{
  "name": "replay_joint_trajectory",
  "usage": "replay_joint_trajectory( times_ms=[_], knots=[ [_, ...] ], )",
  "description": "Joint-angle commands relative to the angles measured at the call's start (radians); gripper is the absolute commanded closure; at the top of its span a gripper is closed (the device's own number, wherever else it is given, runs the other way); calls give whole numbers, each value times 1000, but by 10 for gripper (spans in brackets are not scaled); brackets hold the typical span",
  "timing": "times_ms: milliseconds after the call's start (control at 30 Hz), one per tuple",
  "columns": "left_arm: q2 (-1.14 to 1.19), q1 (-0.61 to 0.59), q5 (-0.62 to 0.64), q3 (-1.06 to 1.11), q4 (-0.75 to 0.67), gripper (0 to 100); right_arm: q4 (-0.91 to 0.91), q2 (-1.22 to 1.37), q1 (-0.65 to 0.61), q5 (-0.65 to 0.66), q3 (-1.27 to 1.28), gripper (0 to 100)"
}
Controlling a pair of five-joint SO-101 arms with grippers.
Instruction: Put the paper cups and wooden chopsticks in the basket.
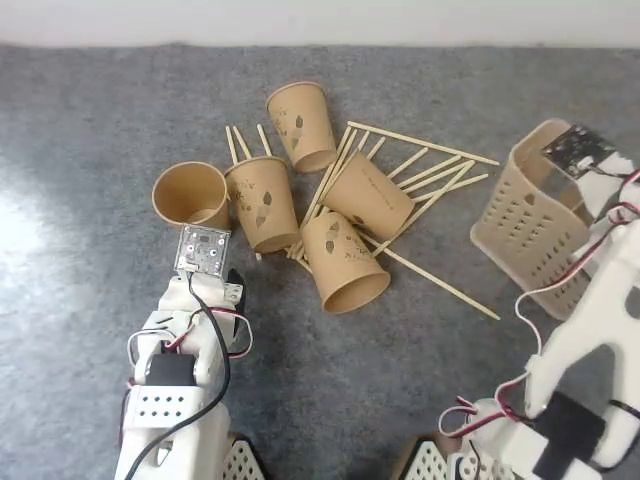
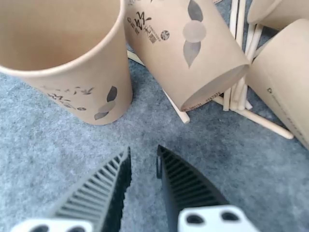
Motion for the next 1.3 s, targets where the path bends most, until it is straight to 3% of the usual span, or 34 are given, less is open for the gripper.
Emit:
replay_joint_trajectory(
  times_ms=[0, 233, 367, 700, 767, 900, 967, 1267],
  knots=[
    [-11, 5, 2, -5, -28, 915, -33, 53, -8, -18, -3, 993],
    [-11, 5, 2, -5, -28, 915, -4, 35, -151, -6, -2, 993],
    [-11, 5, 2, -5, -28, 915, -13, -1, -208, 86, 0, 993],
    [-11, 5, 2, -5, -28, 915, -5, -21, -162, 86, -55, 989],
    [-11, 5, 2, -5, -28, 915, 1, -22, -137, 86, -97, 941],
    [-11, 5, 2, -5, -28, 915, 41, -56, -110, 51, -166, 746],
    [-11, 5, 2, -5, -28, 915, 45, -88, -111, 41, -176, 706],
    [-11, 5, 2, -5, -28, 915, 51, -297, -222, 34, -178, 805]
  ],
)
